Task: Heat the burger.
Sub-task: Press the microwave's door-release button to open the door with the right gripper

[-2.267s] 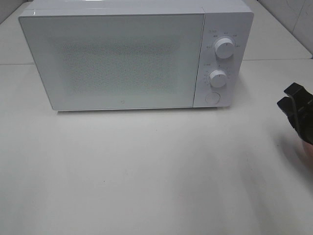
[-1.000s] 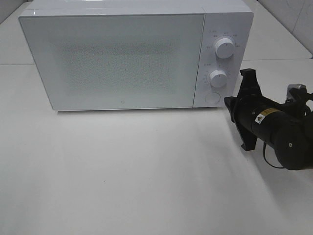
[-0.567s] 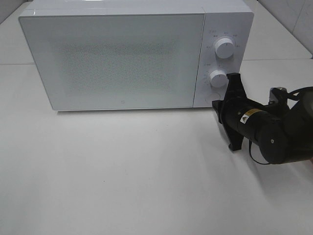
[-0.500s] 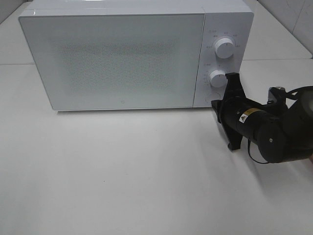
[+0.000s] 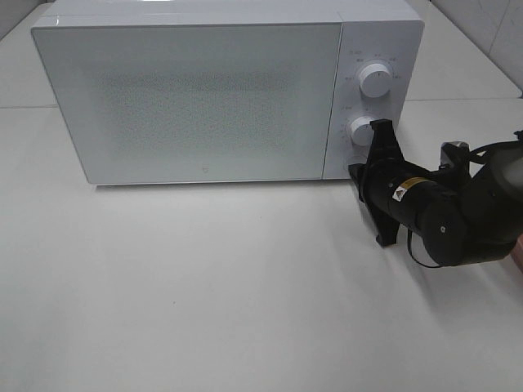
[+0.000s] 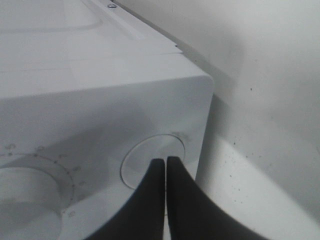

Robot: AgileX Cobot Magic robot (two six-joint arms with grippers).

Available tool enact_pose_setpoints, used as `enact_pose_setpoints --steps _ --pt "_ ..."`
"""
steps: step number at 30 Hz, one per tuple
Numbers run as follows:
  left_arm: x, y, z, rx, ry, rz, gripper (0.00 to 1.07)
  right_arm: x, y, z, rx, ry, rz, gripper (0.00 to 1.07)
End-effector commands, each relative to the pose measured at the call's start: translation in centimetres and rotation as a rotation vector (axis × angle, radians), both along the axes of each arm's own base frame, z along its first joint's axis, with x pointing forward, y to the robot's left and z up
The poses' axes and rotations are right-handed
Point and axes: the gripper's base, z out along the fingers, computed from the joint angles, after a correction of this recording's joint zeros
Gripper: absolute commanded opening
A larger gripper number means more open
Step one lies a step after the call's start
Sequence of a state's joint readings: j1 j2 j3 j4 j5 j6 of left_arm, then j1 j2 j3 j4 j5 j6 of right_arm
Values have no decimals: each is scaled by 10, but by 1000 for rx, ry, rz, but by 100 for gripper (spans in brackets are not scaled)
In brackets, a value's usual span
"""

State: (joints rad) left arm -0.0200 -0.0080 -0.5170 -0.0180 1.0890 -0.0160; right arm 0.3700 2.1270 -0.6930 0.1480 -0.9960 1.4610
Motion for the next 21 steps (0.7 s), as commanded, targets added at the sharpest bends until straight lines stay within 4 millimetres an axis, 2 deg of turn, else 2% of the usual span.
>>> enact_pose_setpoints --steps 1,21 --pt "-1 0 1 -2 -29 -5 101 2 1 2 -13 -21 9 0" --pt "-1 0 1 -1 -29 -6 101 12 4 10 -7 -84 11 0"
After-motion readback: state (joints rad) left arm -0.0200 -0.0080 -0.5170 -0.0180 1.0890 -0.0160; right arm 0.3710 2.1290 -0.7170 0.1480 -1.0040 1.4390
